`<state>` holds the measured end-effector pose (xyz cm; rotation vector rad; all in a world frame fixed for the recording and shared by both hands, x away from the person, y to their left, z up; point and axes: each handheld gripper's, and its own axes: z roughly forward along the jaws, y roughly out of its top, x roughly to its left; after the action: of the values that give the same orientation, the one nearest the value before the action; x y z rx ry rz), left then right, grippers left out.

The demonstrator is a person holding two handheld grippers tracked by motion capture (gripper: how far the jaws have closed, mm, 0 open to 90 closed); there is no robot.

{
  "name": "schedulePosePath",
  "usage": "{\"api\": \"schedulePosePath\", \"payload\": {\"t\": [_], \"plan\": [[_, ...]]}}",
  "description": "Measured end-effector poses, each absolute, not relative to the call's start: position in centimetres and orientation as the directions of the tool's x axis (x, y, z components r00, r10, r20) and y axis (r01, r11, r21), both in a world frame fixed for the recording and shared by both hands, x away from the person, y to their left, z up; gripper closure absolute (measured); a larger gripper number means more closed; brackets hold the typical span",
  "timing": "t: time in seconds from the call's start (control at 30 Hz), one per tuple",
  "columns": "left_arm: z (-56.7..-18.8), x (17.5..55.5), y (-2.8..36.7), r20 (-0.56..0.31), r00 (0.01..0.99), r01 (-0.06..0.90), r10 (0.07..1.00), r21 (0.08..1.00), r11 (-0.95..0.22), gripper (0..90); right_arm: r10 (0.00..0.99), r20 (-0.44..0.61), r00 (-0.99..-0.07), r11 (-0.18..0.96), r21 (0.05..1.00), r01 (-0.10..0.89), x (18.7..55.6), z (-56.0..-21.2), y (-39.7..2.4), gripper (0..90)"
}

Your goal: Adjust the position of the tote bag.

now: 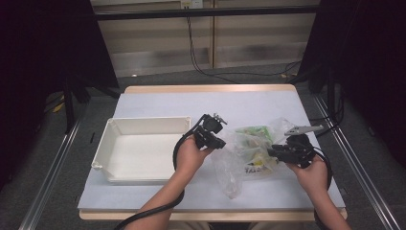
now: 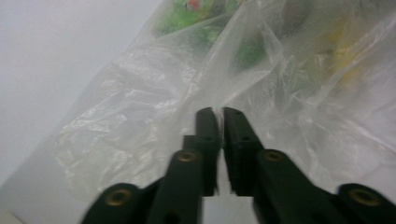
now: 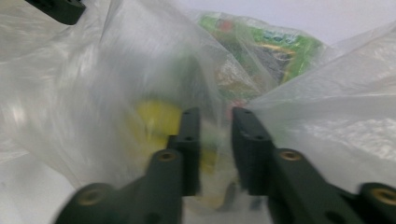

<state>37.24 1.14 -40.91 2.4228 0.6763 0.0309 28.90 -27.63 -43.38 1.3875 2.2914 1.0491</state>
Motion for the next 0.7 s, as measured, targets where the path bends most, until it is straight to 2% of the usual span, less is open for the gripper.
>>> {"api": "schedulePosePath", "payload": {"t": [0.07, 0.13, 0.2, 0.3, 0.43, 0.57, 0.7], "plan": [[-40.5, 37.0, 1.2, -0.143, 0.870, 0.458, 0.471, 0.588, -0.667, 69.7, 0.842, 0.150, -0.518, 0.287, 0.688, 0.667, 29.2, -43.4, -27.6, 89.5], [-39.9, 36.8, 1.3, -0.127, 0.882, 0.432, 0.455, 0.605, -0.669, 58.0, 0.840, 0.148, -0.522, 0.296, 0.681, 0.670, 29.3, -43.2, -27.4, 90.0], [-39.4, 36.5, 1.3, -0.143, 0.879, 0.435, 0.455, 0.630, -0.643, 55.4, 0.839, 0.140, -0.525, 0.302, 0.684, 0.665, 29.5, -43.0, -27.4, 90.0], [-38.7, 35.9, 0.8, -0.178, 0.898, 0.412, 0.403, 0.663, -0.625, 45.2, 0.839, 0.148, -0.523, 0.290, 0.692, 0.661, 29.7, -42.6, -27.3, 90.0], [-38.0, 35.0, -0.1, -0.175, 0.908, 0.388, 0.381, 0.695, -0.605, 33.6, 0.841, 0.143, -0.522, 0.290, 0.696, 0.657, 29.8, -42.1, -27.2, 90.0], [-37.5, 34.7, -0.6, -0.200, 0.910, 0.391, 0.364, 0.710, -0.586, 26.6, 0.843, 0.138, -0.519, 0.293, 0.692, 0.660, 29.9, -41.9, -27.1, 90.0], [-37.4, 34.3, -1.2, -0.207, 0.914, 0.386, 0.350, 0.711, -0.588, 23.9, 0.843, 0.135, -0.521, 0.297, 0.691, 0.659, 30.1, -42.3, -27.1, 90.0]]}}
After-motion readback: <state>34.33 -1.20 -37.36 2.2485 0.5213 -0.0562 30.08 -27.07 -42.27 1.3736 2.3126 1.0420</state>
